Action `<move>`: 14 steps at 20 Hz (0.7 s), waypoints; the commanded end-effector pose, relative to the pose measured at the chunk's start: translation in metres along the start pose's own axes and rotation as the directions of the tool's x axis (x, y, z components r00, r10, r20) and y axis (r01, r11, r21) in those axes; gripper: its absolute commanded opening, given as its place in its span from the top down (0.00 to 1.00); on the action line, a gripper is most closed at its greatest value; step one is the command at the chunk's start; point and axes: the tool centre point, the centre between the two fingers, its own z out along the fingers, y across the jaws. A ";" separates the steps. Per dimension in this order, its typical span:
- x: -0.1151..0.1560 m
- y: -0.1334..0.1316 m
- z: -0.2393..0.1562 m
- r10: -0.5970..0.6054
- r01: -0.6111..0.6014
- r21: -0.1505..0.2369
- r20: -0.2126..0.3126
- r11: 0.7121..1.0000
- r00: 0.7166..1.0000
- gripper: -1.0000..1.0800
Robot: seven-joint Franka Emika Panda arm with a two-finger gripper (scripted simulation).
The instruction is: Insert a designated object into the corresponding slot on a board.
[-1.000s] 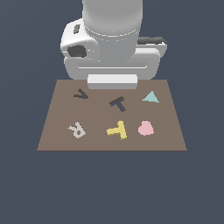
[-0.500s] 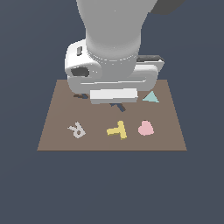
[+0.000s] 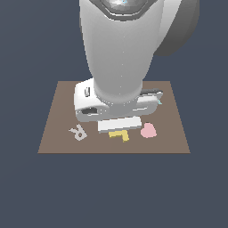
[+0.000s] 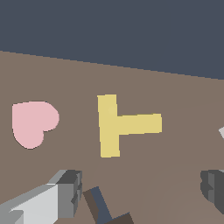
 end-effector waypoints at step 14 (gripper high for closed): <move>0.034 -0.002 0.031 -0.057 0.057 -0.002 -0.015 0.998 0.998 0.04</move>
